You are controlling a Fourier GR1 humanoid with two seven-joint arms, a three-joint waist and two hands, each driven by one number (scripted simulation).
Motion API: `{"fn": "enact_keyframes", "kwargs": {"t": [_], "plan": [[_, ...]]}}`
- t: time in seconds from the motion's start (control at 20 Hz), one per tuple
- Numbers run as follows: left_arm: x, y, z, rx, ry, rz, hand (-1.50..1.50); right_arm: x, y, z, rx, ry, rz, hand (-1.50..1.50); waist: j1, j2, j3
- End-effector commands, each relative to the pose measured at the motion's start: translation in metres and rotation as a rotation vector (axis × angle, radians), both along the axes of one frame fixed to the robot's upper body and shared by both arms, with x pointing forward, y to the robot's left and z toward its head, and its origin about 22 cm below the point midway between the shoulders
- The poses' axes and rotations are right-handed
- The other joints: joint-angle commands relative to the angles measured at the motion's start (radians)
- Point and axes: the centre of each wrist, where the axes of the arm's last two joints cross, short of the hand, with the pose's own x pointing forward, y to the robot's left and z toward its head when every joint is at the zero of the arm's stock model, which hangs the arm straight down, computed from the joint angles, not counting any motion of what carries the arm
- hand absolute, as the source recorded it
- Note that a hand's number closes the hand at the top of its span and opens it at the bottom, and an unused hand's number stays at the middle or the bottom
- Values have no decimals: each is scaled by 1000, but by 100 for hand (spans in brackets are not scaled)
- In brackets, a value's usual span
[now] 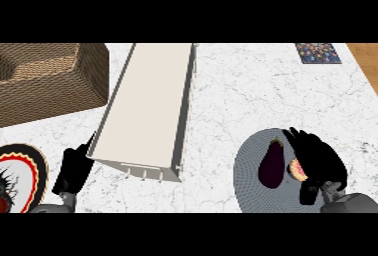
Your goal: Pick the cupcake from the placemat and place it in the tiered shelf
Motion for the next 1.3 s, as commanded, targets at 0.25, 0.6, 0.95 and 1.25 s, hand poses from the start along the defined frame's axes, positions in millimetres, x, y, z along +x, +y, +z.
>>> {"fn": "enact_keyframes", "kwargs": {"t": [0.25,0.6,0.95,1.25], "plan": [[-6,-21,-12,7,-6,2,0,3,-9,-20,9,13,121,150,1,0,0],[4,16,6,5,-11,9,0,15,4,-22,45,-45,130,150,1,0,0],[3,-12,-1,-7,-20,-65,0,54,14,18,135,-103,496,150,61,12,2],[19,-22,8,-4,-34,-93,0,95,9,76,269,-115,943,150,89,28,3]]}}
